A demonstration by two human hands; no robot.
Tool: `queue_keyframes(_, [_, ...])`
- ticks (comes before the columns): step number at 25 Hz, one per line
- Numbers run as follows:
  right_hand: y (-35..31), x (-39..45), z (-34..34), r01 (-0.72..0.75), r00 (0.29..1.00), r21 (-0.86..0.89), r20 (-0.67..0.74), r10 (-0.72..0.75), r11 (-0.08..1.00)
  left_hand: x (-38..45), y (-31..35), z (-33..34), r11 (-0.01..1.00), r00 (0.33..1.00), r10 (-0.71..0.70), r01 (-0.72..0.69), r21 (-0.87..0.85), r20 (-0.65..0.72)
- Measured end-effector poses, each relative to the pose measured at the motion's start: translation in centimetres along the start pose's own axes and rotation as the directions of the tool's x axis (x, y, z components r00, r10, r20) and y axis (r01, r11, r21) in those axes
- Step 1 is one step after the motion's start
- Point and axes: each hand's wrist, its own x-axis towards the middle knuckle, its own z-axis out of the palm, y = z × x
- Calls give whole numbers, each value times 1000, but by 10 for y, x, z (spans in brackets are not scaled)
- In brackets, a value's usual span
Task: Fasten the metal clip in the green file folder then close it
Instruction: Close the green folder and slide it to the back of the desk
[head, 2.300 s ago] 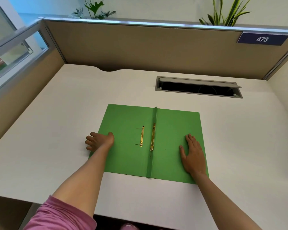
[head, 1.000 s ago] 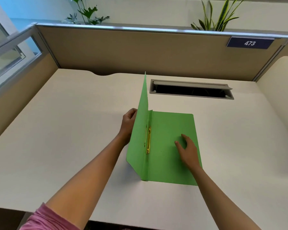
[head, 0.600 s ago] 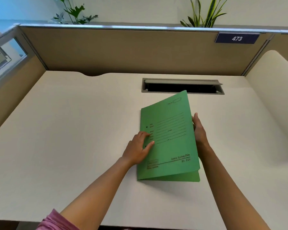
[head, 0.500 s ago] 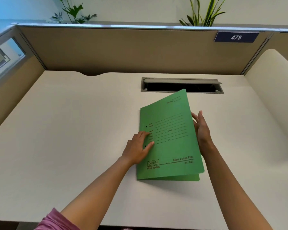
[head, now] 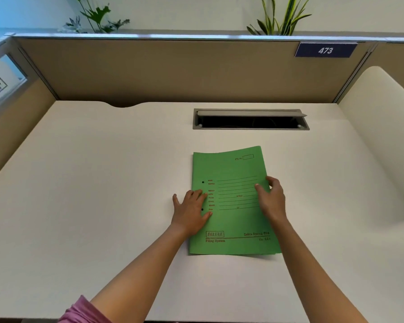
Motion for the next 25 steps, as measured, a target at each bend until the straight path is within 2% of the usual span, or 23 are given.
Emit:
queue_keyframes(6, [24, -15, 16, 157, 986, -116, -39, -162, 981, 3, 3, -1, 999, 999, -34, 34, -5, 9])
queue_keyframes(11, [46, -18, 21, 251, 965, -241, 133, -224, 937, 8, 9, -9, 997, 997, -77, 77, -30, 16])
queue_keyframes(14, [62, -21, 23, 357, 933, -403, 198, -301, 842, 11, 18, -15, 990, 993, -120, 121, -76, 15])
queue_keyframes(17, [74, -23, 24, 451, 893, -520, 255, -372, 726, 13, 28, -18, 965, 975, -223, 218, -147, -18])
queue_keyframes(20, [77, -21, 25, 459, 888, -540, 260, -379, 705, 15, 38, -21, 904, 923, -384, 373, -210, -16])
queue_keyframes(25, [81, -21, 26, 469, 882, -548, 261, -391, 692, 21, 40, -27, 706, 764, -623, 641, -301, 165])
